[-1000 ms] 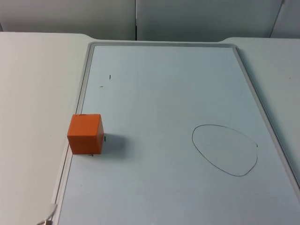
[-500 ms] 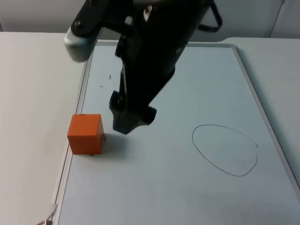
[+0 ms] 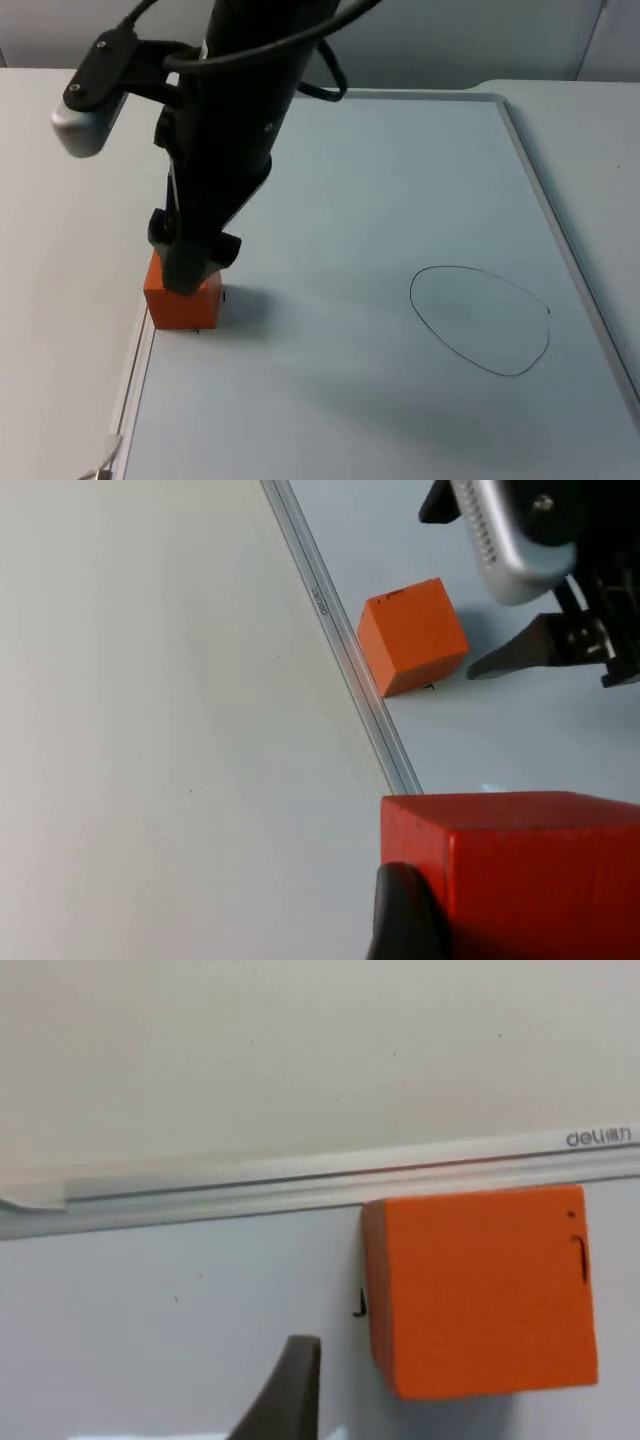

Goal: Pick up one cube with the left hand and another cube with the right hand. First place the cube in the right hand at the target position, then stack the cube in the left hand on top.

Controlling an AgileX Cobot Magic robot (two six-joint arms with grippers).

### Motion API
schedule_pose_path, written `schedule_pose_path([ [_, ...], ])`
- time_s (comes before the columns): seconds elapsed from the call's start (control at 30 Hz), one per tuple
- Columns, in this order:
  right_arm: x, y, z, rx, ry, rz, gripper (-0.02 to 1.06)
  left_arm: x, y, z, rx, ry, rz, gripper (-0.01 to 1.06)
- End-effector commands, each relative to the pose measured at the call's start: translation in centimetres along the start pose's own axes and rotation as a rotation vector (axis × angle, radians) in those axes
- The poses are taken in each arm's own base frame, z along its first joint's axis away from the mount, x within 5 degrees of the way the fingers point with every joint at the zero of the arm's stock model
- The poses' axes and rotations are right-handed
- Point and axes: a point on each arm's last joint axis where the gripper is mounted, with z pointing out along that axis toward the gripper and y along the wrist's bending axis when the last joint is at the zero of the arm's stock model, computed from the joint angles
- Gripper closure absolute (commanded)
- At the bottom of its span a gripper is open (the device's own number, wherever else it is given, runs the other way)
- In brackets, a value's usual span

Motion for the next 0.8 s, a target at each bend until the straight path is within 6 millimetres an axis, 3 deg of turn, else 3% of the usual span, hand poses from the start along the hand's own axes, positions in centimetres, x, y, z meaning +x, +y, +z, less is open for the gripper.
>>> schedule_pose_path([
  [0.0, -0.5, -0.1, 1.0, -0.036, 0.022, -0.014, 0.16, 0.1, -0.2, -0.1, 0.013, -0.006, -0.009, 1.04],
  [0.1, -0.7, -0.2, 2.4, -0.069, 0.032, -0.006, 0.16, 0.1, -0.2, -0.1, 0.013, -0.006, -0.009, 1.04],
  [0.47, -0.2, -0.1, 4.6, -0.094, 0.051, -0.012, 0.18, 0.1, -0.2, -0.1, 0.013, -0.006, -0.009, 1.04],
  [0.67, -0.3, -0.3, 4.8, -0.081, 0.038, -0.011, 0.26, 0.1, -0.2, -0.1, 0.013, -0.006, -0.009, 1.04],
  [0.77, -0.3, -0.3, 4.8, -0.081, 0.039, -0.004, 0.39, 0.1, -0.2, -0.1, 0.013, -0.006, -0.009, 1.04],
])
